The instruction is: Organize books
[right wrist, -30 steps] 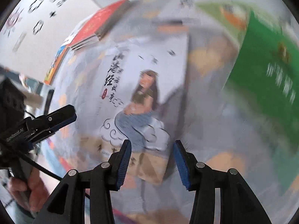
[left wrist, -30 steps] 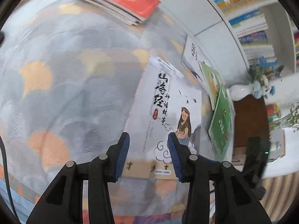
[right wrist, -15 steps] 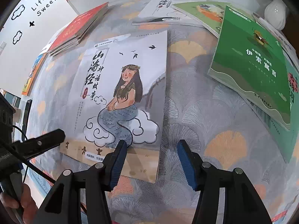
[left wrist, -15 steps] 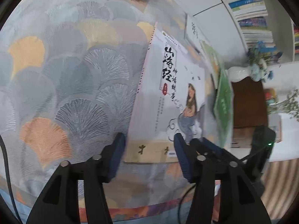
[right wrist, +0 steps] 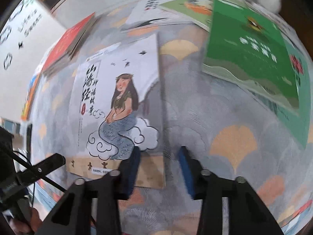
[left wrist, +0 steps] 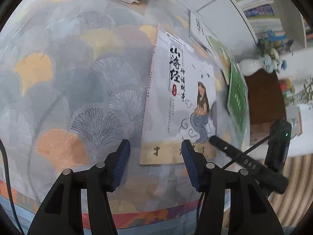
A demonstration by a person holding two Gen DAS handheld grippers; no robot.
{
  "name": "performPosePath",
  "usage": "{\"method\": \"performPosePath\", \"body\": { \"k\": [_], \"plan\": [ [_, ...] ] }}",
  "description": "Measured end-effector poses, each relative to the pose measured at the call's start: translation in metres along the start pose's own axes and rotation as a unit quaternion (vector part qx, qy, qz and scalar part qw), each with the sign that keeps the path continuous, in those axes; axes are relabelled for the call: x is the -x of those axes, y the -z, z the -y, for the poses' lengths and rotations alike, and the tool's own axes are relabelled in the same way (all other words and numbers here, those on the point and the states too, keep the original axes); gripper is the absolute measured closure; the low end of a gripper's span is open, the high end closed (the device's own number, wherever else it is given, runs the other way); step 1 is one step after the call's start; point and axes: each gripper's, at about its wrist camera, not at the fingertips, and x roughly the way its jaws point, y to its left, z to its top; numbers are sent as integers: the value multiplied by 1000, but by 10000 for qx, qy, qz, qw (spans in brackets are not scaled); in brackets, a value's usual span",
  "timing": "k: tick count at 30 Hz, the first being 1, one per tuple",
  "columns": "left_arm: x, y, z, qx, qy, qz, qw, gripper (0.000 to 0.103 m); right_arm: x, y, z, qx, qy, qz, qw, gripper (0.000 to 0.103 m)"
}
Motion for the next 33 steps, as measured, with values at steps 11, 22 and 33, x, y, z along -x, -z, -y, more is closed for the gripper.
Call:
{"method": "performPosePath", "body": {
  "k": [11, 22, 33],
  "plan": [
    [13, -16, 15, -49, 2159, 225, 9761, 71, 1, 11, 22, -595, -1058, 63, 9926, 70],
    [-33, -36, 18, -134, 1203, -80, 9926, 83, 0, 19, 22, -913, -1357, 1, 9865, 70],
    [-42, -59, -1, 1271, 3361, -882, 9291, 83, -24, 12, 66, -2108, -3481, -570, 9117, 41]
  ]
}}
